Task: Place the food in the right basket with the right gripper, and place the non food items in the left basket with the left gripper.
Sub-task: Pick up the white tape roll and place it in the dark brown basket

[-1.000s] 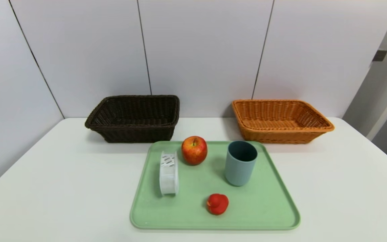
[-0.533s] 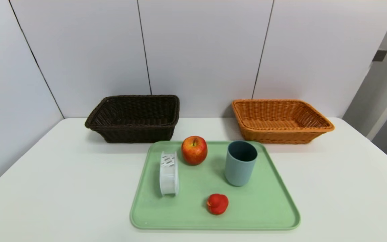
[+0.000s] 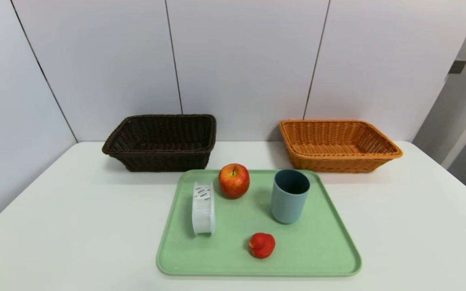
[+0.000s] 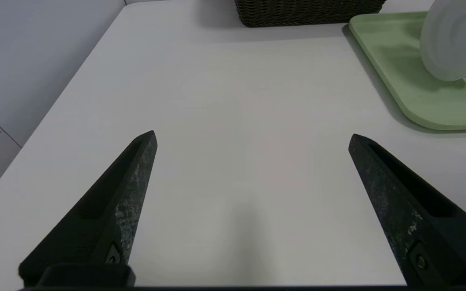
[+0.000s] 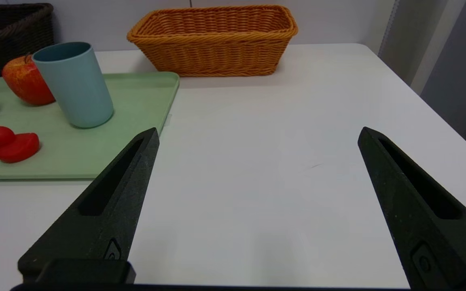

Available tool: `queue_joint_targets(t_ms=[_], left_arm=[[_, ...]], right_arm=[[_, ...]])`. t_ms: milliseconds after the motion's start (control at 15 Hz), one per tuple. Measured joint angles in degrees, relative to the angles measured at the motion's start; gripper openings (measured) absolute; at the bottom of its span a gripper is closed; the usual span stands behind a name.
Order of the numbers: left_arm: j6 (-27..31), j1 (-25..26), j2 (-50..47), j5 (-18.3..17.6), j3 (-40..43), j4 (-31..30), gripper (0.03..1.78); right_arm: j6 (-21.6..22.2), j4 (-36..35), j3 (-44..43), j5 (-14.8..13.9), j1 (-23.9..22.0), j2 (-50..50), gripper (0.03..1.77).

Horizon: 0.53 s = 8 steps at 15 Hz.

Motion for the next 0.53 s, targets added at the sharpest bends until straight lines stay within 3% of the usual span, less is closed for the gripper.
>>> queue_joint_targets(t_ms=[267,533], left_arm=[[0.77,0.01,10.31,0.09,-15.18,9.74,1.69],[6.1,0.01,24.45,-0.49,-29.44,20.63,1.69]], right_arm=[[-0.29,8.37,-11.33,0.38,0.56,8.4,1.7],[-1.48,15.43,-22.93,1.85,1.1,21.14,1.7]])
